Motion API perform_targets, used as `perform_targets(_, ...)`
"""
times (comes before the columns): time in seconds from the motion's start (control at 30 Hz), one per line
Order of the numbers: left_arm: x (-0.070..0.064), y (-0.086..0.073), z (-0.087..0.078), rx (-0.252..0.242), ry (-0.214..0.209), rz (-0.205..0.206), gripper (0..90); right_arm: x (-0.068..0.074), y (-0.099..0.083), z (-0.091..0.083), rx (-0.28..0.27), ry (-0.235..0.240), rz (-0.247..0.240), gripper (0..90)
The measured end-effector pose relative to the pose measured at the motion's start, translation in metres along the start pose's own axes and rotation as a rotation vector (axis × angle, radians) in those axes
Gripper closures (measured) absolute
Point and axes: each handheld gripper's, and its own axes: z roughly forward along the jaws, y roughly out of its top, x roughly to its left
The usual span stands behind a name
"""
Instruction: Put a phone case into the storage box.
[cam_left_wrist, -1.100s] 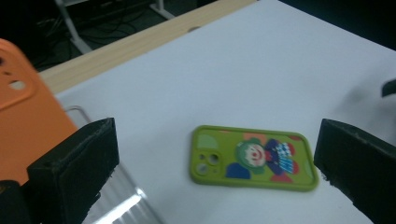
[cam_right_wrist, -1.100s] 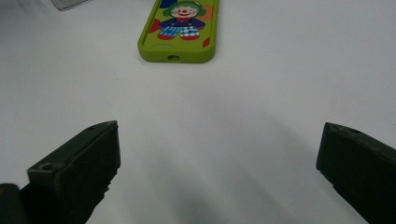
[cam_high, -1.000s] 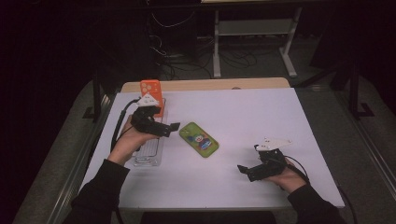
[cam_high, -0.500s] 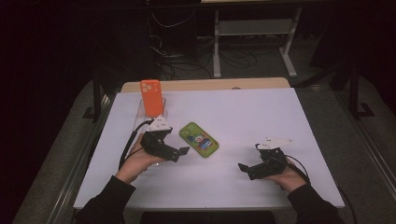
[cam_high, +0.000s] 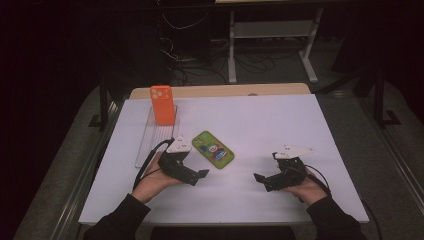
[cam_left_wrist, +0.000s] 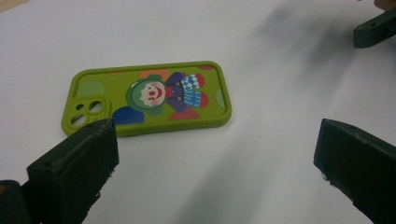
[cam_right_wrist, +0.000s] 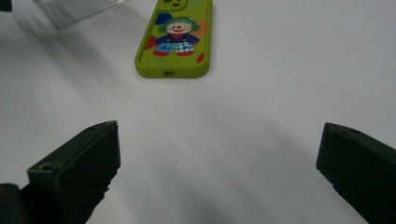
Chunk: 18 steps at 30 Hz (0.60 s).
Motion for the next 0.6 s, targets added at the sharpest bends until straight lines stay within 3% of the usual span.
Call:
perform_targets(0.33, 0.000, -0.003, 0.005, 0.020, -0.014, 0.017, 0.0, 0.000, 0.022, 0.007, 0.005, 0.002, 0.018, 0.0)
perform_targets(0.53, 0.001, -0.005, 0.005, -0.005, -0.037, -0.020, 0.0, 0.001, 0.036, 0.013, -0.004, 0.006, 0.028, 0.0)
perform_targets(0.6, 0.002, -0.006, 0.004, 0.006, -0.036, -0.010, 0.0, -0.001, 0.041, 0.015, -0.011, 0.008, 0.037, 0.0)
